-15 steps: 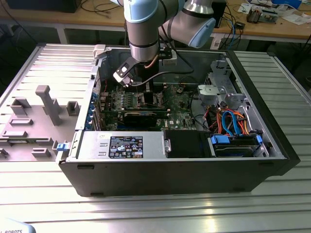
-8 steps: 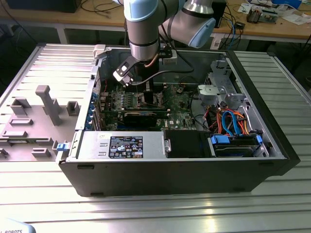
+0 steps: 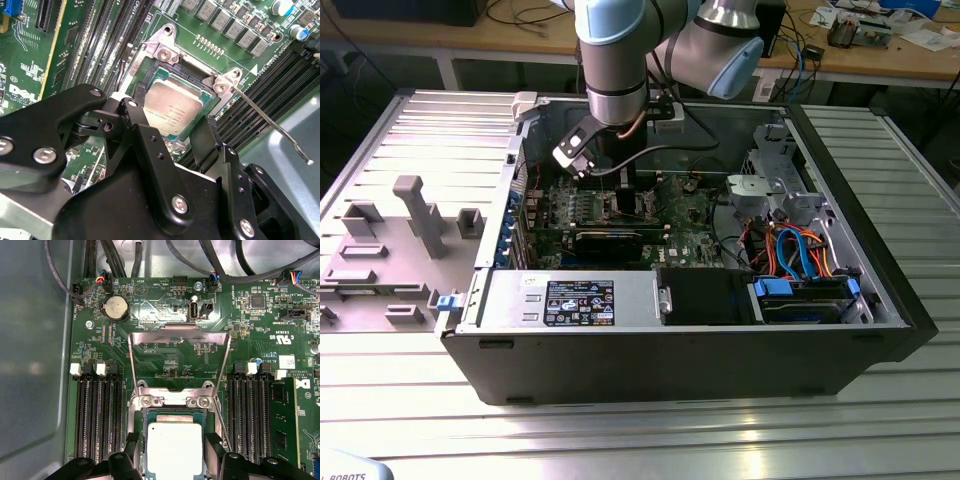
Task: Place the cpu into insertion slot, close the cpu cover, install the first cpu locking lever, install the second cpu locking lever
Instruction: 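Place the cpu into insertion slot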
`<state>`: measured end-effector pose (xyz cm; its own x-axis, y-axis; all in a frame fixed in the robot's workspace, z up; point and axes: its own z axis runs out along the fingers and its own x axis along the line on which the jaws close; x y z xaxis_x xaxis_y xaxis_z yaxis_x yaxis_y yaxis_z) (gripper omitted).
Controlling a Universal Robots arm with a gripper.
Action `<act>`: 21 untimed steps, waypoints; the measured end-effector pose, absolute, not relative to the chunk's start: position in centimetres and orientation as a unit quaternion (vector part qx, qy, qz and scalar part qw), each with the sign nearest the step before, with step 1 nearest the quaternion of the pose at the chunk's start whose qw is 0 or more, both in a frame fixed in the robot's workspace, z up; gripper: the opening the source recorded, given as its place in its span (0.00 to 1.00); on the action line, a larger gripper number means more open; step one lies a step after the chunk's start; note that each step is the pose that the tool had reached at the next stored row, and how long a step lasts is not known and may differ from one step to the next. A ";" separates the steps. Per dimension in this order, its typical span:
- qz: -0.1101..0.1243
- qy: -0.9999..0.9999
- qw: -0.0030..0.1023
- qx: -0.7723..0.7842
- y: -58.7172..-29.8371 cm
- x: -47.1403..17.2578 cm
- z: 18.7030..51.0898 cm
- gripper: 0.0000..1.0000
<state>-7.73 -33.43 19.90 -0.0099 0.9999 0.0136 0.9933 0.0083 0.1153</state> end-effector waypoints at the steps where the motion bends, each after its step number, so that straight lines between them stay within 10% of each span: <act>1: 0.046 0.709 0.036 0.703 -33.4 -7.7 19.9 0.62; 21: 0.046 0.709 0.036 0.703 -33.4 -7.7 19.6 0.75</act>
